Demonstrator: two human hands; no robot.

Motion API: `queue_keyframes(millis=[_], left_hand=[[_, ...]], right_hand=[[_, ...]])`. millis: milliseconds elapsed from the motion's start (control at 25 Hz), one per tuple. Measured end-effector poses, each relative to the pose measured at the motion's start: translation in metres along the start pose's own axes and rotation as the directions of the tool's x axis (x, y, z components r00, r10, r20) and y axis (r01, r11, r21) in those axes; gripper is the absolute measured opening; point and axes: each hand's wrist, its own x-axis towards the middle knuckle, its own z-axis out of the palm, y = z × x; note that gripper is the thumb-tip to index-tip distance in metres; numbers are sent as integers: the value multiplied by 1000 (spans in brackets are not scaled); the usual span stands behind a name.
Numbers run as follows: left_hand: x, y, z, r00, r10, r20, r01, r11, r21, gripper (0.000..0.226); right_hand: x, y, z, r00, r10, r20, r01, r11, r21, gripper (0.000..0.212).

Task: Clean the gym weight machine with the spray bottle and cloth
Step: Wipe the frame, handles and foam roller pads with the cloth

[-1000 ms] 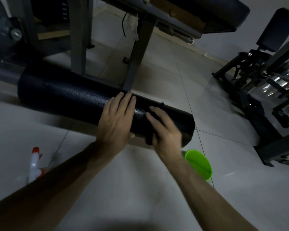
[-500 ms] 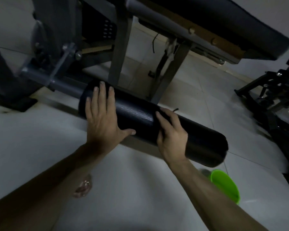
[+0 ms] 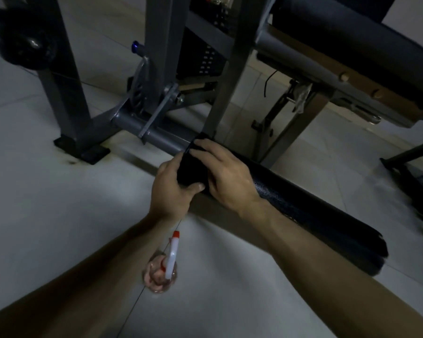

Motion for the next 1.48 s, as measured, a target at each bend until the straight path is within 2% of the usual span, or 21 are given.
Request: queue_keyframes(millis=[80,200,320,400,480,520,600,680,760,840,920,1000,1080,1160,1240,1280,1320,1360,1400,1480], left_hand=[[-2,1,2,999,-44,-3,44,999,-18,76],[1,3,3,999,-48,8,48,999,-12,76],[6,4,2,998,-61,-17,62,997,45,70],[10,3,2,997,-6,-81,23,980,200,52],[12,2,4,994,14,-108,14,967,255,38],[13,4,4,994,2,-105,23,973,232,40],[13,6,3,996,-71,-54,78,987,141,59],[12,13,1,993,-113,-21,115,983,143,71],[12,20,-1,994,-109,-12,109,975,193,70],[14,26,-5,993,-116,3,113,970,216,66],[16,29,-10,991,-121,51,108,974,198,59],[9,27,-20,989,-107,105,92,987,133,55],[-12,15,-31,984,-118,131,99,985,143,63],[-40,-11,-43,945,-262,196,195,932,306,68],[-68,-43,-47,799,-461,387,241,834,496,83],[-83,-59,-48,717,-502,484,191,809,556,100],[-97,-72,-46,675,-501,542,151,812,563,118],[-108,-84,-41,672,-474,568,141,836,530,130],[-117,-92,-34,700,-452,553,157,853,498,133],[-127,-103,-19,800,-393,454,154,865,478,122]], right_hand=[[-37,15,-15,1000,-17,-25,16,999,-35,43],[-74,25,-27,995,68,-79,-69,997,-15,49],[-24,4,-4,994,93,-56,-93,996,8,44],[25,-18,14,997,65,-31,-64,997,46,40],[45,-25,21,999,34,-10,-34,999,35,40],[38,-21,17,1000,14,1,-14,1000,16,41],[4,-5,5,1000,7,1,-7,1000,-12,42],[-43,15,-12,997,61,-35,-64,996,-65,47],[-83,29,-30,984,168,-64,-174,979,-105,60],[-103,29,-48,957,259,-128,-272,958,-92,62],[-104,12,-58,957,228,-178,-237,971,-29,55],[-93,-17,-54,981,148,-128,-146,989,23,51],[-88,-35,-39,988,148,-51,-146,988,40,51],[-92,-42,-22,981,195,-12,-194,978,75,53],[-107,-39,-15,969,245,-1,-244,967,75,55],[-115,-37,-14,965,262,-6,-262,964,39,56],[-121,-36,-14,962,271,-1,-271,962,-33,59],[-125,-34,-14,962,272,13,-268,954,-132,63],[-128,-33,-14,961,273,33,-260,941,-216,67],[-124,-34,-13,956,285,75,-253,923,-291,74]])
